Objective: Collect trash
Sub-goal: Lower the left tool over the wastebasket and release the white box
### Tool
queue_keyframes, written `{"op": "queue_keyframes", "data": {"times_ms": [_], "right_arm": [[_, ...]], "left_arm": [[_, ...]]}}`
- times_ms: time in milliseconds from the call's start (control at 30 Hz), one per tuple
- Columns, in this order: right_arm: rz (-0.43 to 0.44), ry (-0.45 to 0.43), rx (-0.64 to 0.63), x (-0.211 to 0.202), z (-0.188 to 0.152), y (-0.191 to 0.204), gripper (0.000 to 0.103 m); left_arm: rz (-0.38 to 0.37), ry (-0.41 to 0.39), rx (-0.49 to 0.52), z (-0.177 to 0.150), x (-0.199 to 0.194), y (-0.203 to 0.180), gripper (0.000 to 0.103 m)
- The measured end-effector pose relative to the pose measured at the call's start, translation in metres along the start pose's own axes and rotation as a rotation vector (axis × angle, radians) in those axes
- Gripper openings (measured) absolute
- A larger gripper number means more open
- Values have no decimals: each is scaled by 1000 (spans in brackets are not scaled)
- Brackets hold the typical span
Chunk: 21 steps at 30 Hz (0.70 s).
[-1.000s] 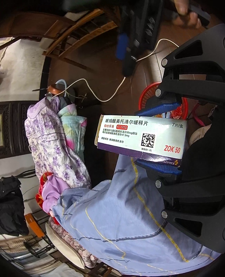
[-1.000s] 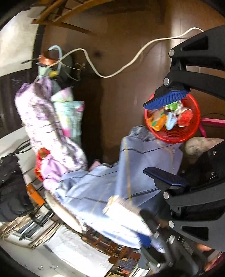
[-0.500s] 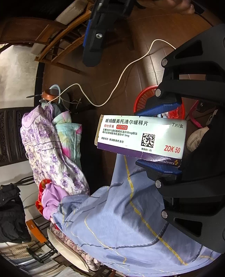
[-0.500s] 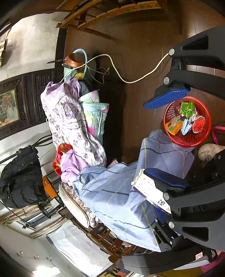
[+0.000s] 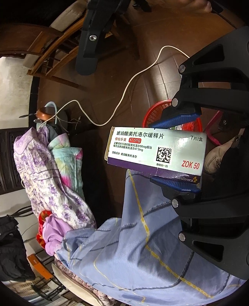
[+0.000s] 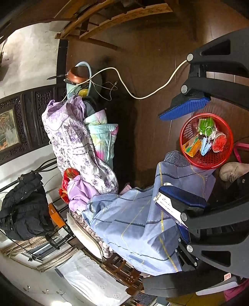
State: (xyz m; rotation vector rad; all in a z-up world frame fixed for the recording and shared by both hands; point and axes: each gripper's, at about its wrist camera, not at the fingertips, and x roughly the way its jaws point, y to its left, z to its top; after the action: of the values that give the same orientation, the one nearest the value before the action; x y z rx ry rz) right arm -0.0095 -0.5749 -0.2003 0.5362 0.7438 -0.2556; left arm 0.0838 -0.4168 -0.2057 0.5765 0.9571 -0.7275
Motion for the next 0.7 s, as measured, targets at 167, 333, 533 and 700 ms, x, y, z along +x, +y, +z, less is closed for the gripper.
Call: {"op": "queue_keyframes", "data": {"times_ms": [167,333,533,700], "right_arm": [[-6,3,16,1,0,-6,70],[-5,8,7,-2,1,-8,70],[-1,45,-64,-14,-3,2,70],[-43,129,-153,-25,-10,13,83]], "left_arm": [[-38,23,9,1,7,-6,58],[-49,8,-11,2,-1,-1,73],[-8,-38,-54,-1,-29,10,74],[34,-74,-80,-7,-56,12,90]]}}
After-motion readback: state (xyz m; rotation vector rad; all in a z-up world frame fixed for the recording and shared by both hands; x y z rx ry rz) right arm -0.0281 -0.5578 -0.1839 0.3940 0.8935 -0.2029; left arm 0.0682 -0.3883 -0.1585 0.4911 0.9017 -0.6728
